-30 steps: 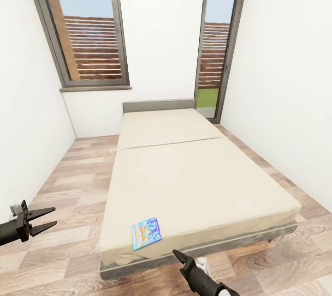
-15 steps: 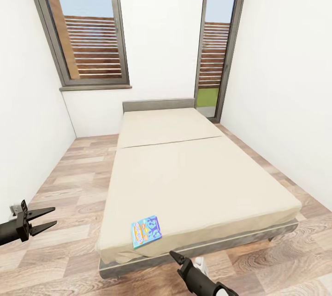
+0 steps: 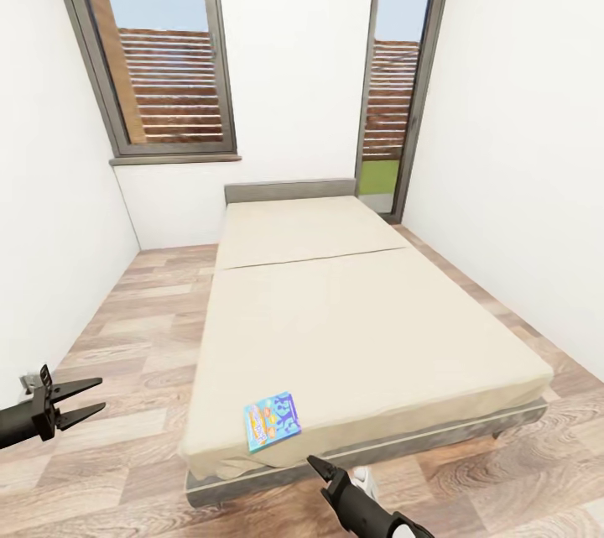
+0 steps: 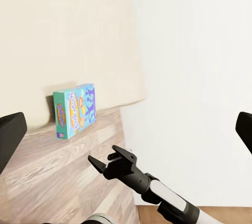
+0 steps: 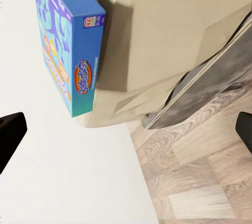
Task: Put all the toys in the child's room - the three board games (two on the bed and one on the table), the two jigsaw puzzles on the table, and the tennis ball on the table - inside the toy box on the table in the child's room.
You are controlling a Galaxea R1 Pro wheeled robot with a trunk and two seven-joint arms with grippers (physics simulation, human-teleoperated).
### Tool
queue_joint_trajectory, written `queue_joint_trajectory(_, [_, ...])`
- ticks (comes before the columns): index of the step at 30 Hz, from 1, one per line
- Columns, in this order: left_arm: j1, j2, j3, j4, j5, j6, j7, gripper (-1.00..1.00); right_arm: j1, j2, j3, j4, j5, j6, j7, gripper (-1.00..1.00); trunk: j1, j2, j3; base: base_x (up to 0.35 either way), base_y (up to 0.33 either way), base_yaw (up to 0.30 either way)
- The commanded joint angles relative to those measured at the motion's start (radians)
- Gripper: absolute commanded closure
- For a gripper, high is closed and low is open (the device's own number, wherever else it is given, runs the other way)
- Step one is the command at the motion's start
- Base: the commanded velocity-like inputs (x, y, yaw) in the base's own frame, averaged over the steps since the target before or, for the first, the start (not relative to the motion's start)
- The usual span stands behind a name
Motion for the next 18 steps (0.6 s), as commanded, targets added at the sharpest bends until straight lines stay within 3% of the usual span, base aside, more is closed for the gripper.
queue_joint_trajectory(1, [0.000,0.000,0.000,0.000,0.001,0.010,-0.002,-1.00,0.000,0.000,-0.003,-0.001,-0.007,0.009,0.006,-1.00,0.000,0.000,-0.001,0.007,0.061,0.000])
queue_joint_trajectory(10, [0.000,-0.003,0.000,0.001,0.001,0.000,-0.002,-1.00,0.000,-0.001,-0.003,-0.001,-0.007,0.009,0.024,-1.00,0.000,0.000,-0.001,0.005,0.018,0.000])
queue_joint_trajectory(18, [0.000,-0.010,0.000,0.001,0.001,-0.015,-0.002,-1.00,0.000,-0.001,-0.003,-0.002,-0.007,0.009,0.030,-1.00,0.000,0.000,-0.001,0.148,0.093,0.000])
